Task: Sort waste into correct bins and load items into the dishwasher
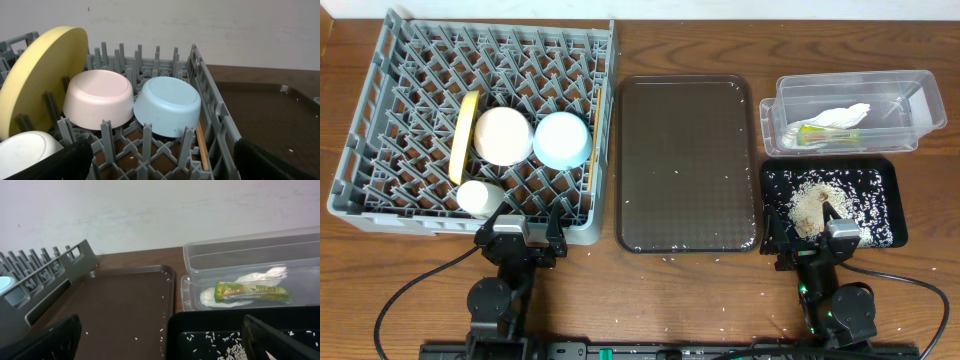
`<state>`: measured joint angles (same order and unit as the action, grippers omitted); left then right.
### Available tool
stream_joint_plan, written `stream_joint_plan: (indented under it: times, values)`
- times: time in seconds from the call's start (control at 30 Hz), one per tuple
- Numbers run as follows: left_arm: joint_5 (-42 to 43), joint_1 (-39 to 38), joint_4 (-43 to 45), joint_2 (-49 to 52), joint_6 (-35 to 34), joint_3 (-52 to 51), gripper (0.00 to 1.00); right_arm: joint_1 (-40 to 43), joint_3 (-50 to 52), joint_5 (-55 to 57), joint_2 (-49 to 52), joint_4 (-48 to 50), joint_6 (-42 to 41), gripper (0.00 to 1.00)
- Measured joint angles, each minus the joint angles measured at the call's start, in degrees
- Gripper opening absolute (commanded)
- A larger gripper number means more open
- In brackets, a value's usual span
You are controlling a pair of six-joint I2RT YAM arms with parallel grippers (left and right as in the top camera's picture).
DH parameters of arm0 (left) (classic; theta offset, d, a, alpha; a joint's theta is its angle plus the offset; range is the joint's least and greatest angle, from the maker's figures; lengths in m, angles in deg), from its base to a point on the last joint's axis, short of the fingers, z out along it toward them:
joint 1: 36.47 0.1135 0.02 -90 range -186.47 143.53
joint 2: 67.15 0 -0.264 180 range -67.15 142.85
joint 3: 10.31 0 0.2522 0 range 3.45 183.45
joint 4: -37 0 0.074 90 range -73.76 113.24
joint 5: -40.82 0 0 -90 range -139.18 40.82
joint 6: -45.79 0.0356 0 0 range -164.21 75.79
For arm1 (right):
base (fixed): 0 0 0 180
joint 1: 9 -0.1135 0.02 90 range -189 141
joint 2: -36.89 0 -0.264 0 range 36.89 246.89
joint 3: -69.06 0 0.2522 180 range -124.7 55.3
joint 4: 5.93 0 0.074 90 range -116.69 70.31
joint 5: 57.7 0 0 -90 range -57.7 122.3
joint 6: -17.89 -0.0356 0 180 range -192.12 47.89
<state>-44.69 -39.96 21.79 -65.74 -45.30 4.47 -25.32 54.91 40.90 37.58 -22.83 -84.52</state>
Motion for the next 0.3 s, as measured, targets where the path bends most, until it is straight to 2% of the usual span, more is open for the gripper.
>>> stream_joint_plan:
  times: [0.3]
  values:
    - [0.0,0.0,0.0,0.0,0.0,0.0,0.91,0.0,0.0,0.0,0.0,0.0,0.0,0.99]
